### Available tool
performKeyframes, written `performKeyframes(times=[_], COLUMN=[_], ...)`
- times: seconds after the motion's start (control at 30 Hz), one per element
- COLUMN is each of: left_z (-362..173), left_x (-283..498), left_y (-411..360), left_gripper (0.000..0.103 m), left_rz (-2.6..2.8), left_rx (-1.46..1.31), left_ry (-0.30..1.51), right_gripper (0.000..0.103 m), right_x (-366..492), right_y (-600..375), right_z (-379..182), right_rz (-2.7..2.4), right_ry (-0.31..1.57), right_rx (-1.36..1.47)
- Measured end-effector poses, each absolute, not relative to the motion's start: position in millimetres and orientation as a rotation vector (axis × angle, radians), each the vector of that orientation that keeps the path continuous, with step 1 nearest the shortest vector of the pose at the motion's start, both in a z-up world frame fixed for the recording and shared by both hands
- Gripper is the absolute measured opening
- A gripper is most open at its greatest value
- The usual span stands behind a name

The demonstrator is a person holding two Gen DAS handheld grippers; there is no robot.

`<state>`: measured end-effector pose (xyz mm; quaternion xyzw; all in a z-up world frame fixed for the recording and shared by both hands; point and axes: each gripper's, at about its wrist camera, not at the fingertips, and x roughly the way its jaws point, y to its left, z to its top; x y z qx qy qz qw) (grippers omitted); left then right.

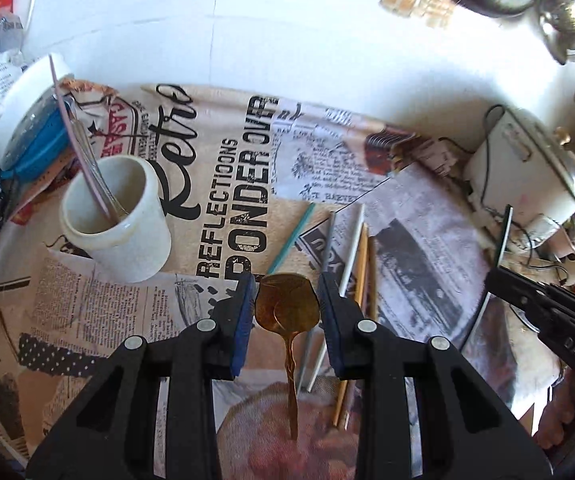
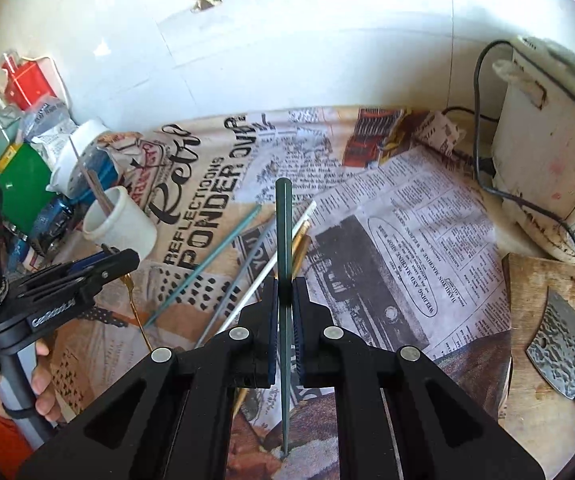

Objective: Organize utensils
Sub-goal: 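Lift the gold spoon with the left tool toward the white cup, then carry the gold spoon and teal chopstick over the white cup with both tools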

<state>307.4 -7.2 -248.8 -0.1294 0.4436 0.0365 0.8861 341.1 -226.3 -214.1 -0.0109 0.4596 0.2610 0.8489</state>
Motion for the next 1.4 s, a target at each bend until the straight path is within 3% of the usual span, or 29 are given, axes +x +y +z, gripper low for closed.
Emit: performKeyframes(times=[0.77, 1.4], left_z=[-165, -99], left_x=[259, 263], left_y=[6, 86], left_gripper=[0.03, 0.03], left_rz=[0.055, 0.111], left_rx=[-0.265, -0.239], left_ry=[0.705, 0.567], right_gripper=[0.006, 0.006], right_x=[310, 315], right_y=[-197, -108], right_z=[-146, -81], right_rz=[0.61, 0.737], right_ry=[0.773, 0.608], right_rx=[-0.015, -0.022])
